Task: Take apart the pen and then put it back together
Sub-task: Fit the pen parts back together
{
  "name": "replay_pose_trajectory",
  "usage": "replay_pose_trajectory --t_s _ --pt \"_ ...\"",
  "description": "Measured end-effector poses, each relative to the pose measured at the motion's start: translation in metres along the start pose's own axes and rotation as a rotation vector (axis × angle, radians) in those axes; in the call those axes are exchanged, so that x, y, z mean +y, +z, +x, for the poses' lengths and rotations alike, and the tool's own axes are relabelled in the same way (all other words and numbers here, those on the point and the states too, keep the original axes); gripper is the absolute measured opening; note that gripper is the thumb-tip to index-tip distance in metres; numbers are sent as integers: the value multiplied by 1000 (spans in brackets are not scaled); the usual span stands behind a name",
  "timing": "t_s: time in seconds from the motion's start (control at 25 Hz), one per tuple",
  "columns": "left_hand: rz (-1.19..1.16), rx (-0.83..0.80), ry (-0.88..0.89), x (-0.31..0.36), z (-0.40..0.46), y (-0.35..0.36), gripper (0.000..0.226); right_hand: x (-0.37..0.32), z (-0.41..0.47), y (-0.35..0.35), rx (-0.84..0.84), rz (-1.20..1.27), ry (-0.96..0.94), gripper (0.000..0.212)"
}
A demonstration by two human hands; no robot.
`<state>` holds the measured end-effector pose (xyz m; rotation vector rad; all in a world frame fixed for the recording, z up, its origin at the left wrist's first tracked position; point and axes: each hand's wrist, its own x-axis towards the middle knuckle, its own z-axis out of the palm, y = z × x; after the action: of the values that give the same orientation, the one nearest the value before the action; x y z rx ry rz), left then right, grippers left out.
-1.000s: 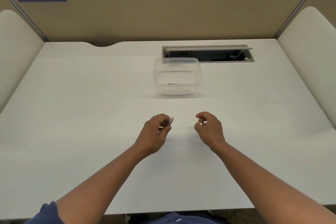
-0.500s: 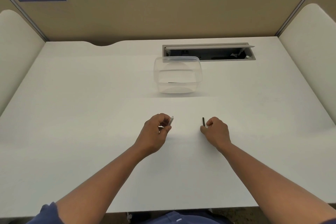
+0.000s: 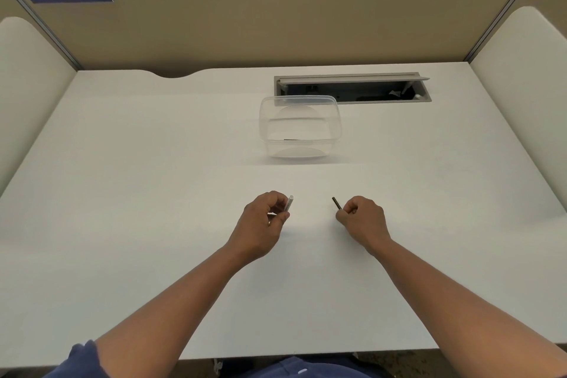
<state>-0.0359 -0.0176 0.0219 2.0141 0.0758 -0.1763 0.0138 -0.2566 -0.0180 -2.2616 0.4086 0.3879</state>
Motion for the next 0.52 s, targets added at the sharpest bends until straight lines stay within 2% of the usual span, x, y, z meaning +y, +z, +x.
replay_pose_trajectory --t_s 0.2,0.4,0.52 --pt "3 -5 0 -1 0 2 33 -33 -16 -13 -47 188 -159 6" --pt "8 -1 10 1 0 3 30 -60 -30 -21 -164 391 -297 9" --pt "26 5 23 0 0 3 25 -69 -36 -24 -212 410 -371 9"
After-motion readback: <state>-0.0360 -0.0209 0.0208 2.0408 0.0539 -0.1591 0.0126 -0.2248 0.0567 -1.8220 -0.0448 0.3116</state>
